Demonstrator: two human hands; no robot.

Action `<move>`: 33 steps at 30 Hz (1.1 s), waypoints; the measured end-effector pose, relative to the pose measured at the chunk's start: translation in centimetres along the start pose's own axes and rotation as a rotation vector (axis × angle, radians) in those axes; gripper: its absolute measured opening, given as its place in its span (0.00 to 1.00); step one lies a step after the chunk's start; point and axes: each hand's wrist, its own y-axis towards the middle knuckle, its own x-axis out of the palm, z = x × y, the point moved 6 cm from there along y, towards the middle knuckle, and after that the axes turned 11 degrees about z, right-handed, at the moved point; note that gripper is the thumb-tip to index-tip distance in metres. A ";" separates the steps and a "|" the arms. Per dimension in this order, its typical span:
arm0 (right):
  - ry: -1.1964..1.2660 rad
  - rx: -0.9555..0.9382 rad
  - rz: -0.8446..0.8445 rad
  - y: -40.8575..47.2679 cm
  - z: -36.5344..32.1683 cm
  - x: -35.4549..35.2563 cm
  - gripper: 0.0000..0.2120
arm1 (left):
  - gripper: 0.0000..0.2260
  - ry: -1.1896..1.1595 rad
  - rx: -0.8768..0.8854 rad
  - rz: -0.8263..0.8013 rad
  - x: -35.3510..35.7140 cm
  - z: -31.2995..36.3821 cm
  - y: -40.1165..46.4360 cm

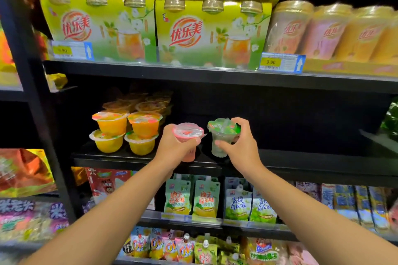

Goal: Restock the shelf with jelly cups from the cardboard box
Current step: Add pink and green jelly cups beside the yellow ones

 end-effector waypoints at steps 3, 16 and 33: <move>-0.008 0.008 -0.033 0.2 1.4 0.6 0.33 | 0.27 -0.009 -0.019 0.014 0.5 -0.5 0.4; -0.051 -0.050 -0.058 1.9 3.8 1.6 0.37 | 0.32 -0.005 -0.030 0.046 2.6 -1.1 1.7; -0.077 -0.028 -0.067 1.4 3.6 0.9 0.39 | 0.34 0.047 -0.027 -0.029 1.3 -1.1 1.7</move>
